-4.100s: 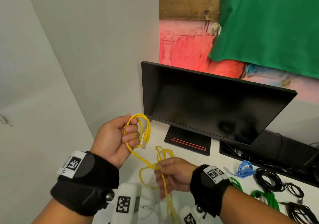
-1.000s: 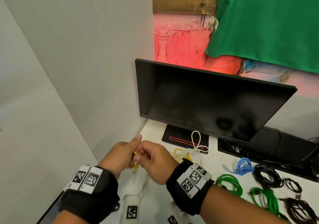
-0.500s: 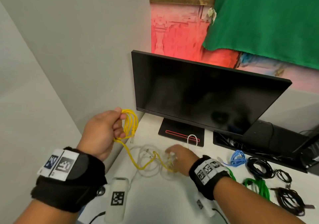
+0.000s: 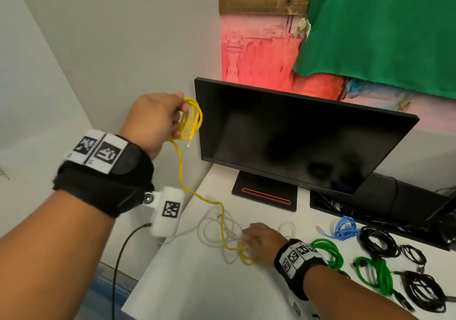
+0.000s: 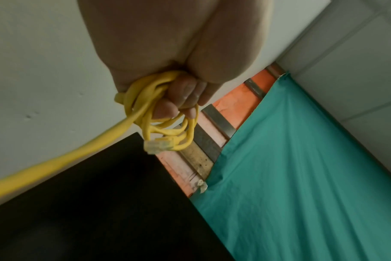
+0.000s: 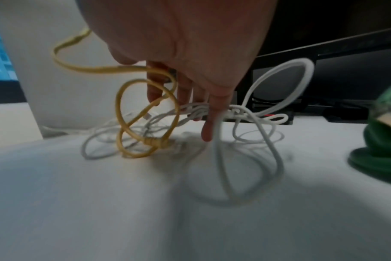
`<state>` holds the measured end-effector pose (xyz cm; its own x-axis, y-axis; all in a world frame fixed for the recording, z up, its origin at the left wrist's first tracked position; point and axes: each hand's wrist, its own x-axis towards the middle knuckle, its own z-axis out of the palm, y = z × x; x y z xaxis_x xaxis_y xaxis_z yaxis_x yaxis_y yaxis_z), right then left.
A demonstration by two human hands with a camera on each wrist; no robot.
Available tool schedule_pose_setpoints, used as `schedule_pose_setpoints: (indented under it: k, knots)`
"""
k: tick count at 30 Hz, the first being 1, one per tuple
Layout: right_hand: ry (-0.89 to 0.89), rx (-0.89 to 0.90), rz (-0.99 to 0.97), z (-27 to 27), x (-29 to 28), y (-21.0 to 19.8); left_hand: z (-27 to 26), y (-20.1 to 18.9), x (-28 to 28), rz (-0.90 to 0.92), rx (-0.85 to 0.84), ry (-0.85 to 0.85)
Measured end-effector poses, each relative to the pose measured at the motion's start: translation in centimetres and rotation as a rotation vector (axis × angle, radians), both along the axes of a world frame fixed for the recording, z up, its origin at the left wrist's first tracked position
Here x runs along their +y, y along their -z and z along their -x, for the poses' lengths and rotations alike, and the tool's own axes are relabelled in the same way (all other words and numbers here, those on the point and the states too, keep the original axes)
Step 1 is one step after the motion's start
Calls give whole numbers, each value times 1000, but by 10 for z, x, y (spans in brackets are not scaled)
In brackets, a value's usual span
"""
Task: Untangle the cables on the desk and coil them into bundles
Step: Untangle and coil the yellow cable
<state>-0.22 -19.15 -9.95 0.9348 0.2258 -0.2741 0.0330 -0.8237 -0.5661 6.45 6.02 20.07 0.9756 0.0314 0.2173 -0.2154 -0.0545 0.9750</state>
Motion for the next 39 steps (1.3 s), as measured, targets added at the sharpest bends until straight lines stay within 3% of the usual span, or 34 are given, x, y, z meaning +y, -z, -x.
schedule_pose_setpoints:
  k: [2, 4, 9, 11, 13, 15, 18, 20, 23, 28, 31, 33, 35, 39]
  knots:
    - [-13, -32, -81, 1, 2, -6, -8, 10, -4, -38, -1, -26]
    - [-81, 3, -109, 4, 4, -17, -16, 21, -7, -197, -51, -103]
    - [-411, 58, 423, 5, 13, -31, -13, 85, -28, -570, -37, 12]
    - [-432, 15, 517, 5, 15, -35, -5, 122, -35, -747, 19, 53]
    - [-400, -62, 507, 10, 17, -38, 9, 155, -40, -807, 96, 80]
    - [-338, -105, 370, 18, 24, -39, 20, 173, -40, -739, 143, 84]
    - [-365, 123, 174, 33, 43, -43, 12, 169, -36, -509, 106, -54]
    - [-303, 162, 19, 41, 58, -41, 5, 152, -34, -314, 101, -85]
    - [-5, 97, -363, 33, 69, -51, 4, 134, -37, 7, 204, -24]
    - [-62, 341, -561, 20, 63, -71, 20, 106, -31, 275, 293, 96]
    - [134, 359, -752, 13, 53, -69, 30, 98, -19, 377, 401, 204]
    - [270, 314, -821, 5, 47, -74, 40, 95, -12, 382, 448, 283]
    - [340, 264, -770, -2, 40, -85, 48, 97, -6, 268, 447, 329]
    - [471, 267, -896, -16, 39, -116, 65, 126, -7, -241, 408, 342]
